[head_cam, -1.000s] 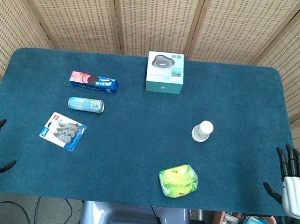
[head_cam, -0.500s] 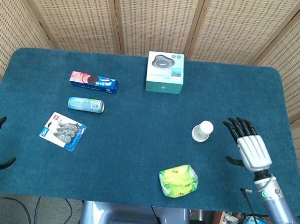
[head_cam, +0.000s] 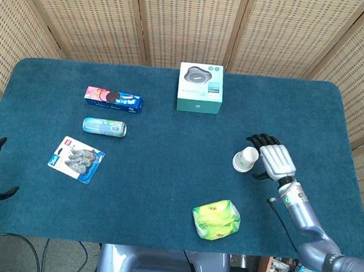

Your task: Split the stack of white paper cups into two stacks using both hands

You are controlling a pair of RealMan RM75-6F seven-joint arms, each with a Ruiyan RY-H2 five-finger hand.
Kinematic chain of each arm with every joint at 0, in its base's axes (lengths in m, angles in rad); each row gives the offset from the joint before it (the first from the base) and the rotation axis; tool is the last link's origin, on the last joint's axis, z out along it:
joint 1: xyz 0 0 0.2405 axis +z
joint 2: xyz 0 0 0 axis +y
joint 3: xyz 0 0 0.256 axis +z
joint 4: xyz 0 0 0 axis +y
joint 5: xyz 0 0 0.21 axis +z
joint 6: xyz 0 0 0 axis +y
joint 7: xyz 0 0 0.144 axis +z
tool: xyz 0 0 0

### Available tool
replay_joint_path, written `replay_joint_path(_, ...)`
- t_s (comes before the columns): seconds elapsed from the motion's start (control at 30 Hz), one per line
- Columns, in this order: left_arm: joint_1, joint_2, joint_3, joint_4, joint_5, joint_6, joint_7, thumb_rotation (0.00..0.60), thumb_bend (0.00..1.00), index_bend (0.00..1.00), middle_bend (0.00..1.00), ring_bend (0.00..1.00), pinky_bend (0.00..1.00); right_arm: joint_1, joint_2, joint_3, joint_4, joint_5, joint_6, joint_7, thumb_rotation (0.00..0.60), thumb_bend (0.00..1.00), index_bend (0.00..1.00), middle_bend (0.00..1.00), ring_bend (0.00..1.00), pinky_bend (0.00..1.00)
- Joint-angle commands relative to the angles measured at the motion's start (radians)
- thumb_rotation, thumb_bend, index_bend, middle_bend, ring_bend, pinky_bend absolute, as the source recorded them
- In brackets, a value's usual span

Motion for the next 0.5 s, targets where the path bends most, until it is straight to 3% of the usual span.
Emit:
replay_joint_path(0.03, -0.001, 0.002, -0.002, 0.000, -0.004, 0.000, -0.002, 0.600, 0.07, 0.00, 0.00, 0.00, 0.00, 0.026, -0.037, -0.004, 0.041, 0.027, -0.021, -0.023, 0.600, 0.26, 0.24, 0.29, 0.19, 0.25)
replay_joint_path(0.2, -0.004, 0.005, -0.002, 0.003, -0.018, -0.007, -0.008, 0.600, 0.07, 0.00, 0.00, 0.00, 0.00, 0.046, -0.069, -0.014, 0.087, 0.055, -0.028, -0.054, 0.600, 0.28, 0.27, 0.33, 0.23, 0.30)
replay_joint_path(0.5, -0.008, 0.003, -0.002, 0.009, -0.030, -0.013, -0.010, 0.600, 0.07, 0.00, 0.00, 0.00, 0.00, 0.061, -0.086, -0.014, 0.126, 0.084, -0.029, -0.042, 0.600, 0.34, 0.39, 0.47, 0.37, 0.56)
